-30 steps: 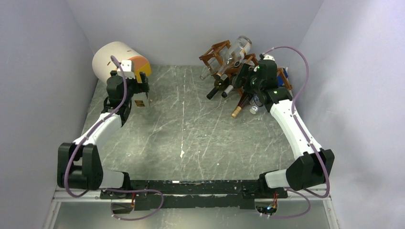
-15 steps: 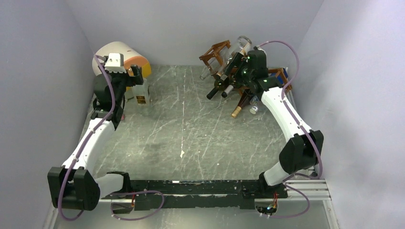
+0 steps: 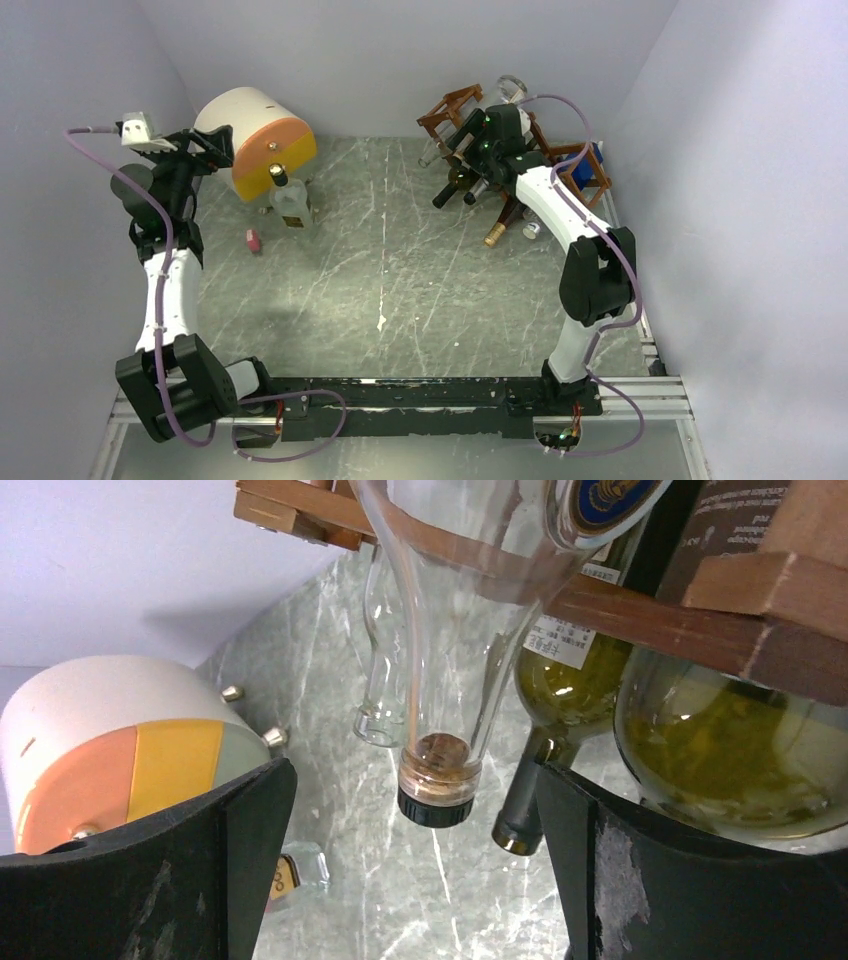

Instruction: Take the wine bottle off the wine rack

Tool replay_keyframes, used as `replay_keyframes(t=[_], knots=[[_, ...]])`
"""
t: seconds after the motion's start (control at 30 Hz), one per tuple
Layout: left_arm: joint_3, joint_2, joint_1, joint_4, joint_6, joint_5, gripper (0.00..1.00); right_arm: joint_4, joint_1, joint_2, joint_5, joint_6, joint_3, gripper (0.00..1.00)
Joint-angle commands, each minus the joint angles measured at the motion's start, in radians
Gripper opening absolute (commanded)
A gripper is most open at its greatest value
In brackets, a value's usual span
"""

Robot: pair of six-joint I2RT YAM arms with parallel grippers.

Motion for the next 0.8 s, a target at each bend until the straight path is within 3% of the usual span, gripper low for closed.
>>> replay_keyframes(t=[0.0,0.23,0.33,0.43,0.6,0.77], knots=[[0.006,-0.011,0.061,0.156,-0.139,0.170,1.00,0.028,0.003,0.013,0.017,0.045,0.032,0.94],[0.026,-0.111,0.063,0.080,-0.095,0.158,0.99,0.188,0.005,0.004,0.046,0.111,-0.093,0.87],[0.033,-0.134,-0.021,-0.036,0.058,0.062,0.99,0.110,0.003,0.045,0.059,0.141,-0.038,0.86],[0.042,-0.159,-0.145,-0.115,0.194,-0.027,0.99,0.170,0.004,0.044,0.065,0.147,-0.079,0.87],[0.026,-0.194,-0.317,-0.140,0.319,-0.083,0.99,0.239,0.003,0.050,0.071,0.165,-0.098,0.79],[-0.005,-0.229,-0.364,-0.097,0.342,-0.065,0.99,0.255,0.003,0.091,0.078,0.204,-0.078,0.73]])
